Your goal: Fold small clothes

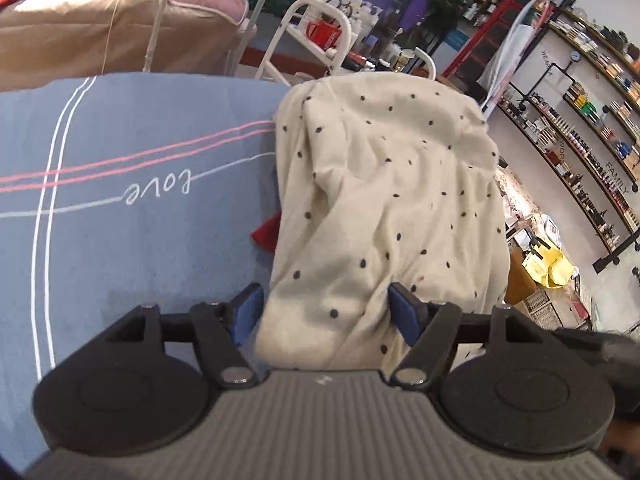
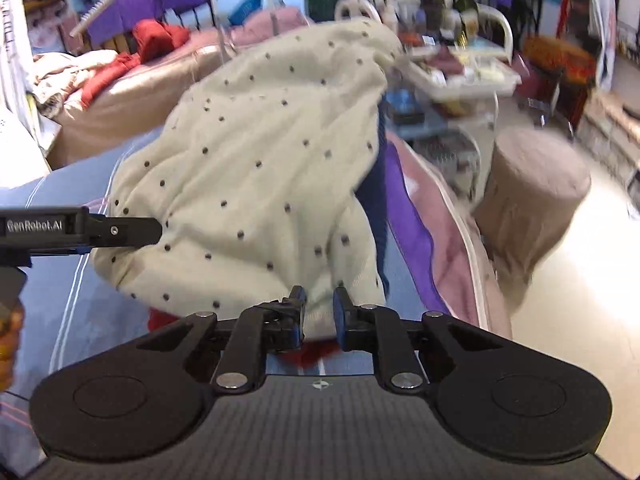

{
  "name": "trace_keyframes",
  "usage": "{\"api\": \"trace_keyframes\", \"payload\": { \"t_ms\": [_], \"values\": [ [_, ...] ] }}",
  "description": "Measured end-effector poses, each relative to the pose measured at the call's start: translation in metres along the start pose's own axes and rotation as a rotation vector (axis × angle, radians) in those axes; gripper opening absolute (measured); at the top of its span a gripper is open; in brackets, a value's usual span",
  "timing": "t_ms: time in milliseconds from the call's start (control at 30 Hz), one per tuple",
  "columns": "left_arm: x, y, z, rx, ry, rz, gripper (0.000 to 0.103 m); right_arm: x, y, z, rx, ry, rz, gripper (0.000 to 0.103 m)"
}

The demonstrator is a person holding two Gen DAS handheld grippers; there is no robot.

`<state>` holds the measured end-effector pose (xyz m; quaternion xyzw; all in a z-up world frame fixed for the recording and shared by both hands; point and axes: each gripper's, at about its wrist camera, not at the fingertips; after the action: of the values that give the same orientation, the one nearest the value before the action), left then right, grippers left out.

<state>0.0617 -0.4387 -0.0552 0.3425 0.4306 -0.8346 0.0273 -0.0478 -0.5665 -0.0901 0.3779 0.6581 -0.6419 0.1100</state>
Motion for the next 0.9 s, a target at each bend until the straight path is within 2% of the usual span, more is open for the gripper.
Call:
{"api": "trace_keyframes", "payload": {
  "t_ms": [67,133,200,267,367,433,467,567,600,633,667,700,767,800,867,900],
  "values": [
    [-0.006,-0.007,-0.003,-0.002,-0.034,0.038,0.068,-0.014,-0.016,0.004,-0.008,0.023,0.074,0.029],
    [-0.011,-0.024,-0.01,-0.019,-0.07,0.133,0.068,-0.031,-0.032,0.006,-0.028,0.011,0.209,0.04],
    [-0.015,-0.038,-0.009,-0.019,-0.069,0.216,0.068,-0.052,-0.03,0.005,-0.024,-0.038,0.261,0.041],
    [-0.022,-0.038,0.003,0.025,-0.005,0.193,0.066,-0.075,-0.014,0.001,-0.018,-0.071,0.272,0.041],
    [-0.016,-0.03,0.034,0.089,0.099,0.146,0.064,-0.107,0.012,-0.006,-0.054,-0.099,0.318,0.042],
    [-0.006,-0.021,0.054,0.077,0.185,0.13,0.064,-0.123,0.034,-0.012,-0.062,-0.14,0.309,0.047],
    [-0.002,-0.018,0.058,0.051,0.203,0.129,0.064,-0.129,0.045,-0.008,-0.041,-0.125,0.258,0.047],
    [0.004,-0.012,0.052,0.012,0.171,0.096,0.064,-0.152,0.083,-0.002,-0.038,-0.028,0.17,0.049],
    [0.003,-0.012,0.047,-0.011,0.156,0.095,0.064,-0.159,0.094,-0.003,-0.055,0.002,0.172,0.051],
    [0.0,-0.011,0.041,-0.036,0.142,0.098,0.065,-0.163,0.1,-0.006,-0.062,0.007,0.188,0.057],
    [-0.002,-0.01,0.035,-0.057,0.128,0.094,0.071,-0.167,0.105,-0.01,-0.06,0.002,0.198,0.061],
    [-0.005,-0.005,0.03,-0.075,0.115,0.074,0.075,-0.169,0.112,-0.015,-0.036,-0.008,0.189,0.064],
    [-0.012,-0.002,0.02,-0.046,0.082,0.03,0.077,-0.171,0.116,-0.025,0.028,-0.029,0.173,0.06],
    [-0.014,-0.004,0.015,-0.037,0.065,0.03,0.076,-0.169,0.107,-0.027,0.037,-0.023,0.218,0.059],
    [-0.015,-0.013,0.007,-0.044,0.061,0.067,0.076,-0.156,0.079,-0.024,-0.02,0.01,0.314,0.061],
    [-0.016,-0.018,0.006,-0.045,0.063,0.083,0.076,-0.151,0.064,-0.02,-0.056,0.029,0.333,0.067]
  ]
}}
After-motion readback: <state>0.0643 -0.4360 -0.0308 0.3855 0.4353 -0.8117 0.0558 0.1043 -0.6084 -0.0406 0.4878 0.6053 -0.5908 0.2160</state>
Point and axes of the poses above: each gripper's, at about its wrist camera, not at the fingertips, and y roughly the way its jaws point, z to its right, x to its underside, and after that the axes turned 4 degrees about -x, right-handed
